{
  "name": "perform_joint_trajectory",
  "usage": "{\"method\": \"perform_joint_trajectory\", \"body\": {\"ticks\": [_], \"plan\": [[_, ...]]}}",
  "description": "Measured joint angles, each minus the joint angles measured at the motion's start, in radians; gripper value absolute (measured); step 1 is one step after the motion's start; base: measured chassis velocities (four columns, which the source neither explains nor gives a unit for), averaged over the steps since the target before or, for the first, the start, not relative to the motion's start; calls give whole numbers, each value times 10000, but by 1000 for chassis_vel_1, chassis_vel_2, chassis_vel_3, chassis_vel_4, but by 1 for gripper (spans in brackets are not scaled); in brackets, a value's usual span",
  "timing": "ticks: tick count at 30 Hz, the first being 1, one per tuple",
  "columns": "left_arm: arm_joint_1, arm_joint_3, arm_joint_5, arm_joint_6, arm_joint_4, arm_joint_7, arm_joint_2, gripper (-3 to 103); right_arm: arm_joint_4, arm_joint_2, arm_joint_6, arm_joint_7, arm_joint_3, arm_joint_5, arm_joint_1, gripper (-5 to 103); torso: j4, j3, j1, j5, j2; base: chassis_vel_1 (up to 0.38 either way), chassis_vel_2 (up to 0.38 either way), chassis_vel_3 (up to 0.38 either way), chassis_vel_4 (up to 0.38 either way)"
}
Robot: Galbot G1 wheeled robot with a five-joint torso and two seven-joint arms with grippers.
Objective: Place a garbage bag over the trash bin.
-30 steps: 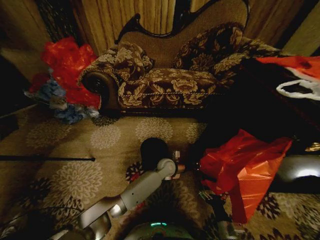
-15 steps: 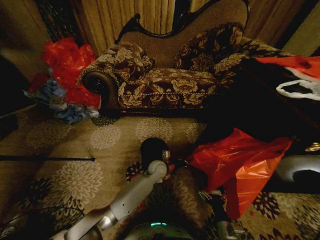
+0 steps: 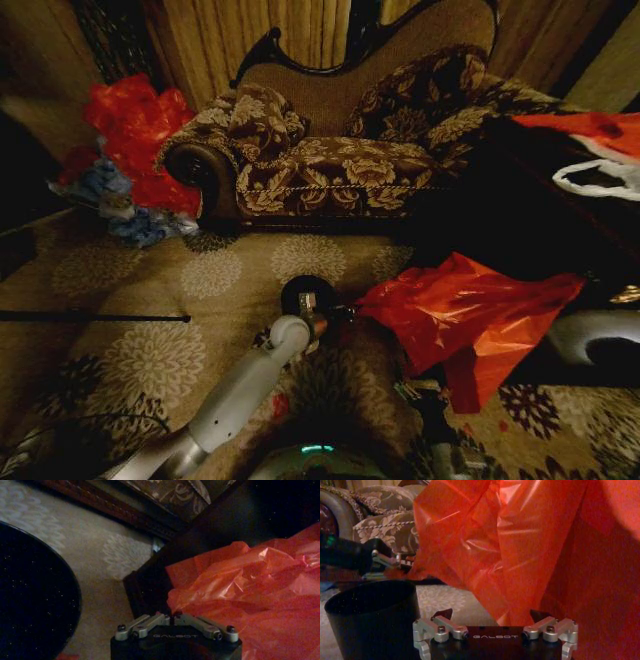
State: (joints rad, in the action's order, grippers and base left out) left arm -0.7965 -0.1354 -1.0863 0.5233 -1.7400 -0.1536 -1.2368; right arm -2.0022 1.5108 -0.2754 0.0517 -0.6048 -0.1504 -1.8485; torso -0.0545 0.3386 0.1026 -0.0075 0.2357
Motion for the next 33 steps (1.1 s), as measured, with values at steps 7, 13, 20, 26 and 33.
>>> {"method": "perform_joint_trajectory", "body": {"ticks": [7, 13, 20, 26, 33], "plan": [[-227, 658, 1799, -102, -348, -46, 489, 0, -111, 11, -7, 0, -3, 12, -52, 100, 0, 0, 0, -1, 0, 0, 0, 0, 0], [-465, 1420, 2621, -203, -988, 54, 1025, 0, -204, 13, -4, 2, 36, 22, -50, 100, 0, 0, 0, -1, 0, 0, 0, 0, 0], [-650, 2327, 2335, -296, -1765, 25, 1949, 0, -221, 72, -8, 14, 92, 77, -37, 100, 2, 0, 0, 0, 0, 0, 0, 0, 0], [-548, 2786, 1982, -452, -1909, -235, 2308, 0, -255, 101, -20, 19, 120, 91, -45, 100, 2, 1, 0, -2, 0, 0, 0, 0, 0], [39, 3833, 1269, -470, -1846, -553, 3035, 0, -310, 64, 26, 21, 189, -100, 83, 100, 3, 1, 0, 1, 0, 0, 0, 0, 0]]}}
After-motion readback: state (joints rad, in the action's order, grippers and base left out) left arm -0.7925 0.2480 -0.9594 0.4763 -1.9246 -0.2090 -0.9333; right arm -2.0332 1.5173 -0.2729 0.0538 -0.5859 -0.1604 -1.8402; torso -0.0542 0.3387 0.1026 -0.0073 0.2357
